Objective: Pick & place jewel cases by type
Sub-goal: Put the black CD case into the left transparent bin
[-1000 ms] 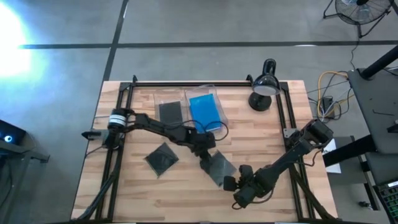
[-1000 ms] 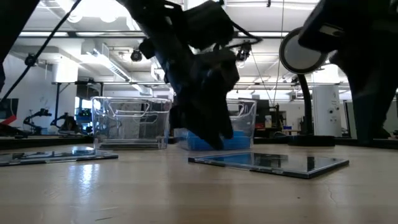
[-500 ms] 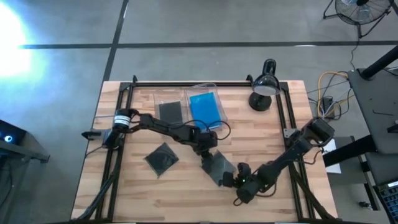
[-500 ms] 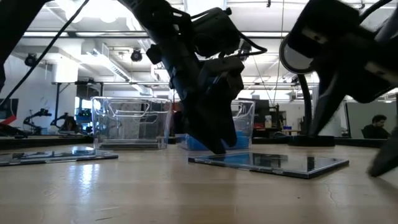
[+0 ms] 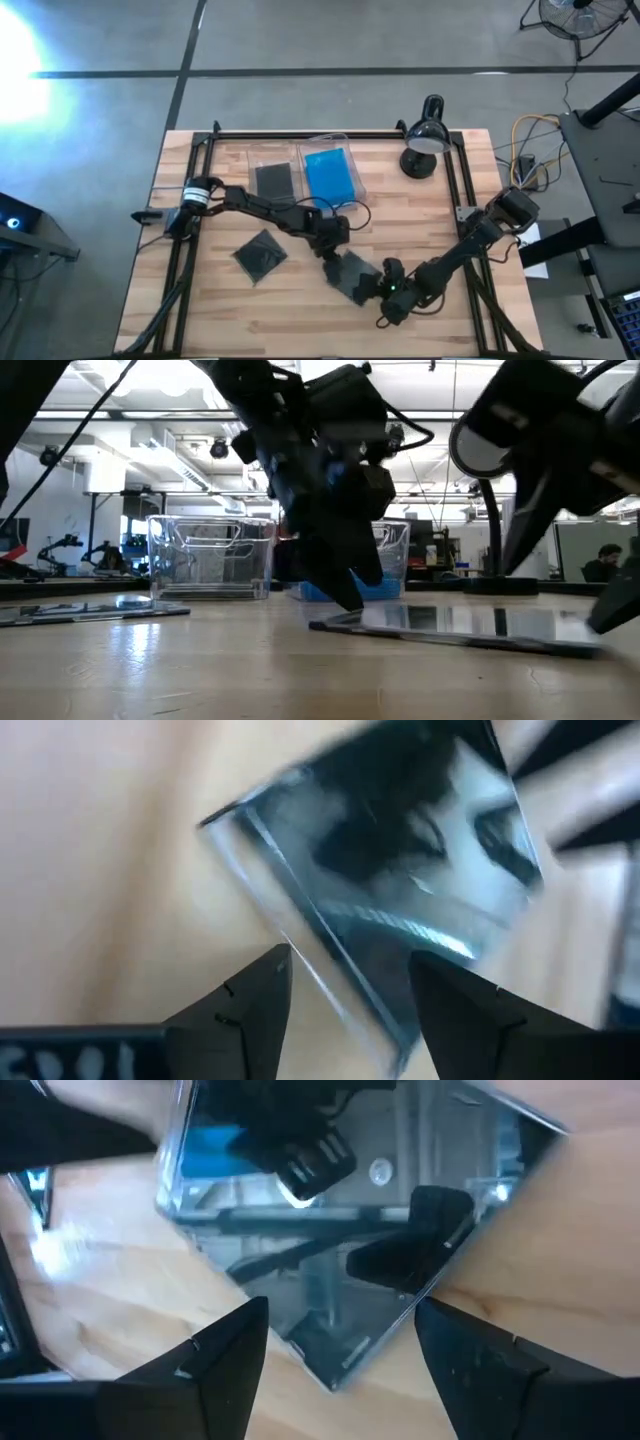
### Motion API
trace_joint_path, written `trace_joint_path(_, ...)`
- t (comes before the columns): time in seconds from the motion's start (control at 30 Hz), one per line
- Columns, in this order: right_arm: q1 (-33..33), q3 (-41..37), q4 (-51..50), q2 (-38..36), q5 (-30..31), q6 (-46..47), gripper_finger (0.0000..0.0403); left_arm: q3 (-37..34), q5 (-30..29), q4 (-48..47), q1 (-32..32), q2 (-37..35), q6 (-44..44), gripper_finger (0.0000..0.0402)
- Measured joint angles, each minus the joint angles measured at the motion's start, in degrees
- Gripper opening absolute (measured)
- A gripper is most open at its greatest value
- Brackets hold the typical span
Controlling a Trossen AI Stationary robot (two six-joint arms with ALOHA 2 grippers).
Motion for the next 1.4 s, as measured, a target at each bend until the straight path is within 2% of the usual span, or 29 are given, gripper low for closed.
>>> trace_joint_path(0.13,1.70,0.00,-2.19,-0.49,0.01,0.01,0.0248,-0.07,7.12,0.79,-0.36,-1.44,1.30,0.0179)
trace_joint_path(0.27,2.35,-0.02,-3.15,-1.18,0.43,0.00,0.0249,-0.15,9.37,0.56,-1.56,-2.36,1.78,0.0179)
trace_joint_path(0.5,2.35,0.02,-2.97,-3.60,4.58,-4.17,0.0242,-0.84,8.90,-1.66,-4.61,-2.39,2.63,0.0179)
trace_joint_path(0.77,2.10,0.25,-2.43,-4.16,6.01,-6.93,0.0239,-1.29,7.11,-0.69,-8.34,-2.98,4.76,0.0179)
trace_joint_path(1.17,1.78,9.59,-1.01,-4.71,7.29,-26.73,0.0235,-6.88,3.05,2.95,-8.83,-3.02,2.34,0.0179)
trace_joint_path(1.4,-0.40,13.44,-1.50,-4.14,7.23,-33.03,0.0233,-7.64,2.74,6.48,-8.97,-3.06,0.12,0.0179)
